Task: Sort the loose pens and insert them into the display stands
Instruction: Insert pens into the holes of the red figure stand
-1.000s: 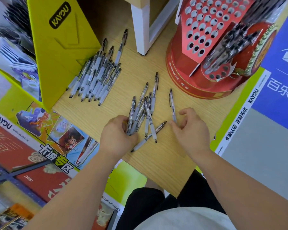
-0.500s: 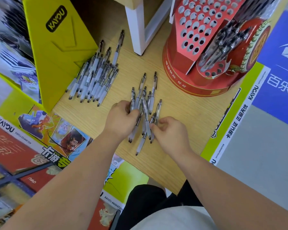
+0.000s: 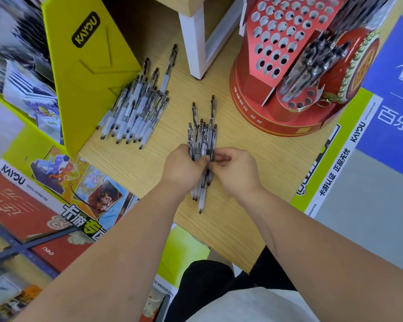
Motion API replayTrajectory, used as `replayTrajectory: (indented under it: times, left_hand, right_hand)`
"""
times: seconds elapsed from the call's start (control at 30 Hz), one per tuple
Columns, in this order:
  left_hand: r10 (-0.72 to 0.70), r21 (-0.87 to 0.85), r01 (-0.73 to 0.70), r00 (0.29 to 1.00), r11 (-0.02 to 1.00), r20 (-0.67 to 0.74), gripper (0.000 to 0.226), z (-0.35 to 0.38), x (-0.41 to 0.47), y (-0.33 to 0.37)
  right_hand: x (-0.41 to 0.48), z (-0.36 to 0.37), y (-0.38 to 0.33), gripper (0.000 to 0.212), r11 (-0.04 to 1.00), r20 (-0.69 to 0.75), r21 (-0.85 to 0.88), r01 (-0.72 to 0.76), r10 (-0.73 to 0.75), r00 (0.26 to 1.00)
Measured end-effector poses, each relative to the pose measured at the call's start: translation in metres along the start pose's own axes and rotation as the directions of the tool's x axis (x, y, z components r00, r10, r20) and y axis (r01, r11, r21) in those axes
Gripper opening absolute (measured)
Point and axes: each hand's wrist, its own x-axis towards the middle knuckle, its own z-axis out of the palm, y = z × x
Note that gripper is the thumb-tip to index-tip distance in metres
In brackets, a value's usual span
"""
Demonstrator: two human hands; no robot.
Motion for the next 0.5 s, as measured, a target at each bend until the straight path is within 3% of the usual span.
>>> replayTrajectory:
  times: [0.1, 0.2, 0.3, 0.5]
  left_hand:
    - [-0.059, -0.096, 0.063, 0.997, 0.993, 0.042, 0.025, 0.001, -0.002, 0.001]
    - [-0.091, -0.134, 0.099, 0.994, 0.986, 0.063, 0.018, 0.001, -0.006, 0.004]
    - [-0.104, -0.167, 0.112, 0.993, 0.979, 0.057, 0.014, 0.001, -0.010, 0.005]
    - [-0.158, -0.367, 0.170, 0.985, 0.914, 0.063, 0.015, -0.005, -0.019, 0.006]
  right_hand:
    - [0.004, 0.001, 0.003, 0.028, 0.998, 0.011, 0.034, -0.053, 0.052, 0.999]
    - [0.006, 0.004, 0.004, 0.018, 0.998, 0.038, 0.058, -0.032, 0.029, 0.999]
    - [0.003, 0.008, 0.005, 0.029, 0.998, 0.082, 0.063, -0.006, 0.001, 0.997]
    - [0.001, 0.008, 0.006, 0.027, 0.969, 0.116, 0.243, -0.050, 0.022, 0.993]
